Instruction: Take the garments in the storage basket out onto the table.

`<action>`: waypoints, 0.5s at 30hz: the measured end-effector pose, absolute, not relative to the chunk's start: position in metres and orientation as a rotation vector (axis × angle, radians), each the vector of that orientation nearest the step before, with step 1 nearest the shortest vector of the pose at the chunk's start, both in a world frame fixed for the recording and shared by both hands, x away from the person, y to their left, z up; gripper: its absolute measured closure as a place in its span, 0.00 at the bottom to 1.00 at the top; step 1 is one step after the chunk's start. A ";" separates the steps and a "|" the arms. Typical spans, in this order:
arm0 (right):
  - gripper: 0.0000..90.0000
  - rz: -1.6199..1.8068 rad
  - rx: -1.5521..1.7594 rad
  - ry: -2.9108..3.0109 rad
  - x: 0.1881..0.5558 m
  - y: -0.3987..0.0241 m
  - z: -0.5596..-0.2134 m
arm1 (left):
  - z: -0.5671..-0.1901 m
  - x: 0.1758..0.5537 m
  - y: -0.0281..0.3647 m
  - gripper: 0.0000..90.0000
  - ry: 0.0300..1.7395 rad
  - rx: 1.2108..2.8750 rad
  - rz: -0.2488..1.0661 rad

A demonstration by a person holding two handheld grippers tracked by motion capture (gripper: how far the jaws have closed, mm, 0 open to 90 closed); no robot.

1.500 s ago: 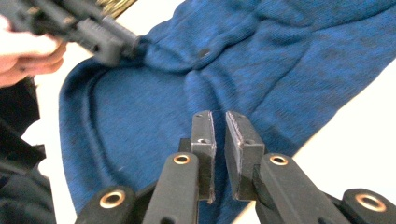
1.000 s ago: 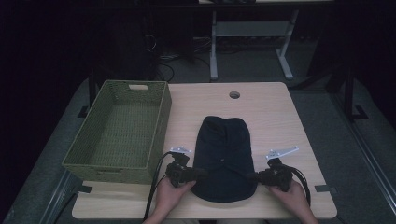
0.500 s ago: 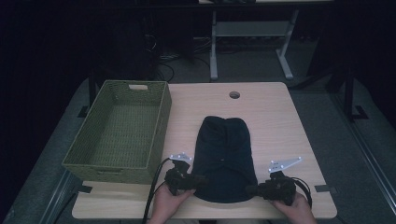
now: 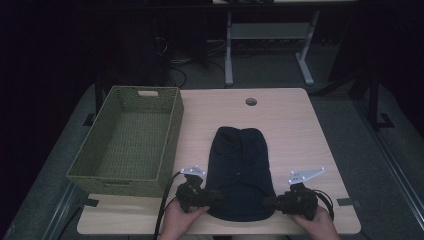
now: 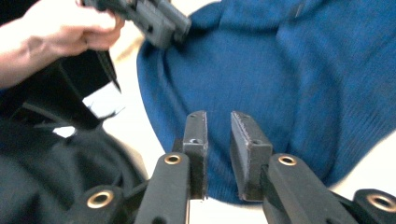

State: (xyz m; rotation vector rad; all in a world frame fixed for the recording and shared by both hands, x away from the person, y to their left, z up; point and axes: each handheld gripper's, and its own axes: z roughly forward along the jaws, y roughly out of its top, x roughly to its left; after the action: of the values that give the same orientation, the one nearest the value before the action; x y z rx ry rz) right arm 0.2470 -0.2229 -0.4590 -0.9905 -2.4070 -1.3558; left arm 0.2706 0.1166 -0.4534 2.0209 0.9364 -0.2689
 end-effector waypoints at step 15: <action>0.86 -1.309 -1.161 -2.461 0.324 -0.201 -0.459 | -0.459 0.325 0.099 0.74 1.057 1.947 -0.220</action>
State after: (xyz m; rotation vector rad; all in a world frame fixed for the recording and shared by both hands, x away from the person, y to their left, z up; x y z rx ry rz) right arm 0.3237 -0.2013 -0.4592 -1.1614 -2.4614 -1.3094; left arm 0.3245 0.0990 -0.4595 1.9468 1.0572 -0.2200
